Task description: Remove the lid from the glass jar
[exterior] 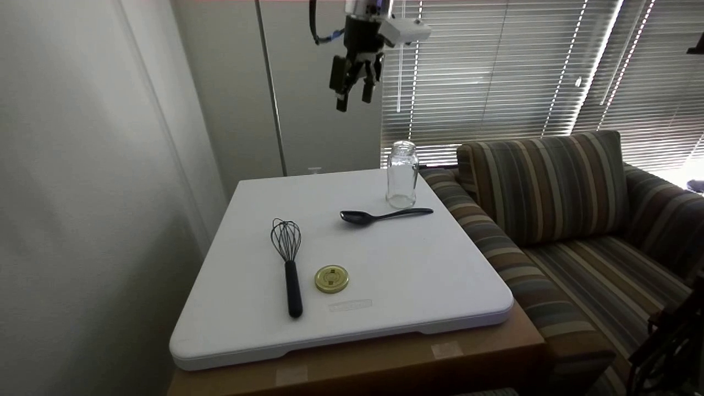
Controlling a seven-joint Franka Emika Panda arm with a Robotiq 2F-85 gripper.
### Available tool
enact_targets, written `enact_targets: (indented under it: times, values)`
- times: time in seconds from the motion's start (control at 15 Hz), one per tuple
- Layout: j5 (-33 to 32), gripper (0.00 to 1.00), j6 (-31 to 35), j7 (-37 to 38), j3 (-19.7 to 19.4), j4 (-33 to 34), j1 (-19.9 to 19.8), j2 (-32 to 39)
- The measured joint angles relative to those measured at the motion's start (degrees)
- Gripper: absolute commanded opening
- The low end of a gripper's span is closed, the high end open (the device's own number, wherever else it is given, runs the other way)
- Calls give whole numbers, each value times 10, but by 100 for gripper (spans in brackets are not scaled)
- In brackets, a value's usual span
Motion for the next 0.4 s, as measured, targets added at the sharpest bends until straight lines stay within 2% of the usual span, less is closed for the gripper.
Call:
enact_targets:
  times: [0.13, 0.4]
  values:
    - [13, 100, -29, -10, 11, 0, -10, -17]
    - [13, 100, -33, -10, 15, 0, -12, -16]
